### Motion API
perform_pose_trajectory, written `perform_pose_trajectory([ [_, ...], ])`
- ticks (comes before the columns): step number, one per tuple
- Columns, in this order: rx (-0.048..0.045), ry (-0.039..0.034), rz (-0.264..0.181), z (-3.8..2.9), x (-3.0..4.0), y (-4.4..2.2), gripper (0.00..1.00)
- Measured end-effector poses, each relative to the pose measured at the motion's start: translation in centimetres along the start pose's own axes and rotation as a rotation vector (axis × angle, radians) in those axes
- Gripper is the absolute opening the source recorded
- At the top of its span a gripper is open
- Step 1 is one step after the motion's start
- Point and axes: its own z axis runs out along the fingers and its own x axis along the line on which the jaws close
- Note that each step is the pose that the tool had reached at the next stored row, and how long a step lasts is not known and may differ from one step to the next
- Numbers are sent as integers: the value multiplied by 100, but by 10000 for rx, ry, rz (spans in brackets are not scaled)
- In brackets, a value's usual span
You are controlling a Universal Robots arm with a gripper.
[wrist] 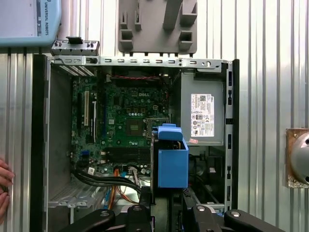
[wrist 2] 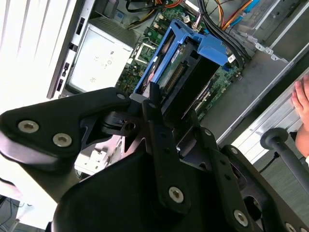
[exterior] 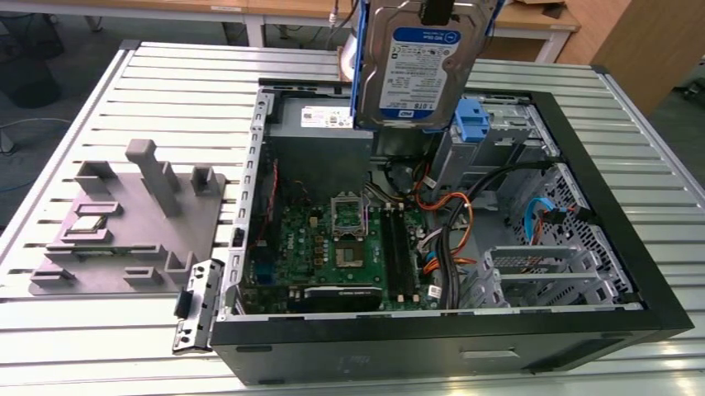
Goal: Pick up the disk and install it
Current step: 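Pick up the disk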
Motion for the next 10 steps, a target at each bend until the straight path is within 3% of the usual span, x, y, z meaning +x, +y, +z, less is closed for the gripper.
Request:
perform_pose_trajectory([
  [10, 49, -1, -3, 35, 13, -1, 35],
])
